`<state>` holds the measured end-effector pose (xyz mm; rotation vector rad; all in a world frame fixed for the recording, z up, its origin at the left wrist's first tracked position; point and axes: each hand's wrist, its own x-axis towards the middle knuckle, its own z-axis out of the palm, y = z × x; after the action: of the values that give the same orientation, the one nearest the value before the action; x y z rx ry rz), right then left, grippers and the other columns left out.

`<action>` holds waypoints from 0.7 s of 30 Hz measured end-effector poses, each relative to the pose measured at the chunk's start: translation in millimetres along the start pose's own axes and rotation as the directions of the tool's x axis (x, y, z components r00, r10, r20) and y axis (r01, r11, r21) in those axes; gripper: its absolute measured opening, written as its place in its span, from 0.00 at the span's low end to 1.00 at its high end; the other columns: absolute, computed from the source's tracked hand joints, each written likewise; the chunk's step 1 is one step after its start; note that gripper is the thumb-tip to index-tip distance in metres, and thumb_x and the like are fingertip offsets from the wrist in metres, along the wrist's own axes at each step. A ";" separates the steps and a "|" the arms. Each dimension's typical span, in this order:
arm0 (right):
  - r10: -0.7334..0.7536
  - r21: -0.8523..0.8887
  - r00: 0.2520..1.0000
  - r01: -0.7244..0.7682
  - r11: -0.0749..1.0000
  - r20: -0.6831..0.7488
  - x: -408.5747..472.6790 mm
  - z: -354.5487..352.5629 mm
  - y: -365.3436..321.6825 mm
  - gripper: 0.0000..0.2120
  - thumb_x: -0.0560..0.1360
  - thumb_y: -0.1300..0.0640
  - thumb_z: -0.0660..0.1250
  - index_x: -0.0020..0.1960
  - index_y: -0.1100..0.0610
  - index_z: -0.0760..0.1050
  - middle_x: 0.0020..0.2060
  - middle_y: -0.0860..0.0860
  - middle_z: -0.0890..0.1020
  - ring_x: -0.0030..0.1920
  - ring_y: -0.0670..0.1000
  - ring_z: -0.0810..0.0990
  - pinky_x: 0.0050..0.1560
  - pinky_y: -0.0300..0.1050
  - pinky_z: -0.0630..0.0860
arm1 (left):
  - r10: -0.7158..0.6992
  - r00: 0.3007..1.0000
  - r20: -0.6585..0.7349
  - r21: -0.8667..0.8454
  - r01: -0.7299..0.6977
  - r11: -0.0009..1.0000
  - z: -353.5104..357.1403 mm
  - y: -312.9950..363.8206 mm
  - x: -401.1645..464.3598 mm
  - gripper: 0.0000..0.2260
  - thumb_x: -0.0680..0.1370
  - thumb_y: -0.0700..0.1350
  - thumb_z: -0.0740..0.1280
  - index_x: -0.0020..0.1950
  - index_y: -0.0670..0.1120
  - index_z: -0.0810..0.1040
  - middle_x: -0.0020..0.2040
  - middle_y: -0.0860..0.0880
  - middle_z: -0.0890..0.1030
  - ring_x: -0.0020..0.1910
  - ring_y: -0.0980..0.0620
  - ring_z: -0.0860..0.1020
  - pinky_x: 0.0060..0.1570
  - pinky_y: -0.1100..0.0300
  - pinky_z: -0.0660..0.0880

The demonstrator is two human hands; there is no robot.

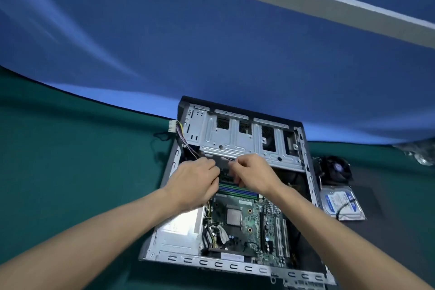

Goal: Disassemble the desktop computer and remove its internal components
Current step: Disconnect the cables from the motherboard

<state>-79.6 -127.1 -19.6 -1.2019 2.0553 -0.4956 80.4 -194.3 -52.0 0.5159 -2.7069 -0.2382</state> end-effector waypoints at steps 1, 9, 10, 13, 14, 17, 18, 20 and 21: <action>0.016 0.006 1.000 -0.016 1.000 -0.002 -4.5 2.1 10.8 0.18 0.79 0.52 0.61 0.32 0.57 0.76 0.27 0.50 0.80 0.30 0.50 0.78 0.37 0.47 0.77 | 0.028 0.999 0.027 -0.003 -0.028 1.000 2.2 2.7 4.4 0.09 0.69 0.43 0.72 0.32 0.45 0.74 0.31 0.50 0.74 0.29 0.50 0.74 0.25 0.60 0.71; 0.219 -0.095 0.968 -0.208 0.973 0.120 -32.5 26.3 85.2 0.10 0.76 0.55 0.63 0.36 0.53 0.76 0.37 0.51 0.83 0.37 0.50 0.79 0.40 0.44 0.75 | 0.071 0.811 0.580 0.140 -0.185 0.973 34.4 27.7 26.9 0.11 0.77 0.47 0.57 0.47 0.44 0.77 0.47 0.46 0.79 0.48 0.45 0.77 0.46 0.52 0.74; 0.228 -0.151 0.960 -0.204 0.967 0.163 -35.0 28.5 91.9 0.08 0.76 0.55 0.63 0.38 0.51 0.75 0.39 0.51 0.82 0.39 0.50 0.79 0.41 0.43 0.75 | 0.069 0.769 0.636 0.152 -0.212 0.965 38.3 31.2 29.1 0.10 0.77 0.46 0.58 0.46 0.43 0.77 0.47 0.45 0.80 0.48 0.44 0.78 0.45 0.52 0.75; 0.270 -0.311 0.920 -0.178 0.934 0.283 -41.4 33.4 107.2 0.03 0.75 0.57 0.65 0.44 0.52 0.76 0.43 0.50 0.81 0.45 0.50 0.79 0.44 0.40 0.73 | 0.081 0.679 0.729 0.151 -0.276 0.949 49.8 40.7 35.4 0.07 0.77 0.42 0.59 0.40 0.44 0.73 0.45 0.44 0.81 0.44 0.43 0.80 0.39 0.55 0.73; 0.291 -0.346 0.903 -0.176 0.921 0.315 -43.3 35.2 111.3 0.03 0.74 0.58 0.65 0.47 0.53 0.78 0.45 0.51 0.81 0.47 0.51 0.79 0.46 0.40 0.74 | 0.086 0.658 0.748 0.141 -0.285 0.948 54.0 43.3 37.3 0.07 0.77 0.41 0.60 0.38 0.45 0.72 0.44 0.44 0.81 0.43 0.43 0.79 0.38 0.55 0.72; 0.351 -0.414 0.858 -0.183 0.892 0.376 -47.0 41.0 120.2 0.09 0.74 0.59 0.67 0.54 0.54 0.78 0.47 0.51 0.81 0.46 0.51 0.78 0.48 0.42 0.76 | 0.097 0.591 0.801 0.097 -0.288 0.953 68.1 49.5 39.6 0.06 0.76 0.39 0.62 0.39 0.43 0.74 0.39 0.46 0.78 0.39 0.46 0.76 0.38 0.56 0.74; 0.360 -0.431 0.847 -0.177 0.885 0.391 -47.2 42.0 121.5 0.09 0.74 0.59 0.67 0.54 0.55 0.77 0.45 0.50 0.80 0.45 0.51 0.78 0.47 0.42 0.76 | 0.097 0.566 0.819 0.072 -0.269 0.960 73.8 49.8 38.5 0.05 0.76 0.39 0.63 0.41 0.42 0.77 0.40 0.47 0.78 0.39 0.47 0.76 0.40 0.55 0.76; 0.368 -0.466 0.831 -0.152 0.872 0.417 -46.1 43.9 123.4 0.09 0.74 0.58 0.67 0.54 0.55 0.77 0.42 0.49 0.78 0.44 0.51 0.77 0.42 0.41 0.73 | 0.079 0.510 0.857 0.035 -0.211 0.977 83.9 47.0 35.0 0.05 0.75 0.39 0.64 0.46 0.42 0.80 0.42 0.47 0.81 0.42 0.48 0.78 0.44 0.55 0.78; 0.362 -0.489 0.828 -0.125 0.863 0.428 -45.1 45.4 123.8 0.08 0.74 0.57 0.68 0.53 0.54 0.77 0.41 0.48 0.77 0.43 0.51 0.77 0.40 0.41 0.72 | 0.072 0.481 0.874 0.021 -0.186 0.982 87.3 44.8 33.7 0.05 0.75 0.39 0.65 0.47 0.43 0.81 0.44 0.47 0.82 0.43 0.49 0.78 0.45 0.55 0.78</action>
<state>-106.3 -25.5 -111.2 -1.1255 1.8509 0.4175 2.9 -157.8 -110.5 0.2140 -3.7838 -0.3900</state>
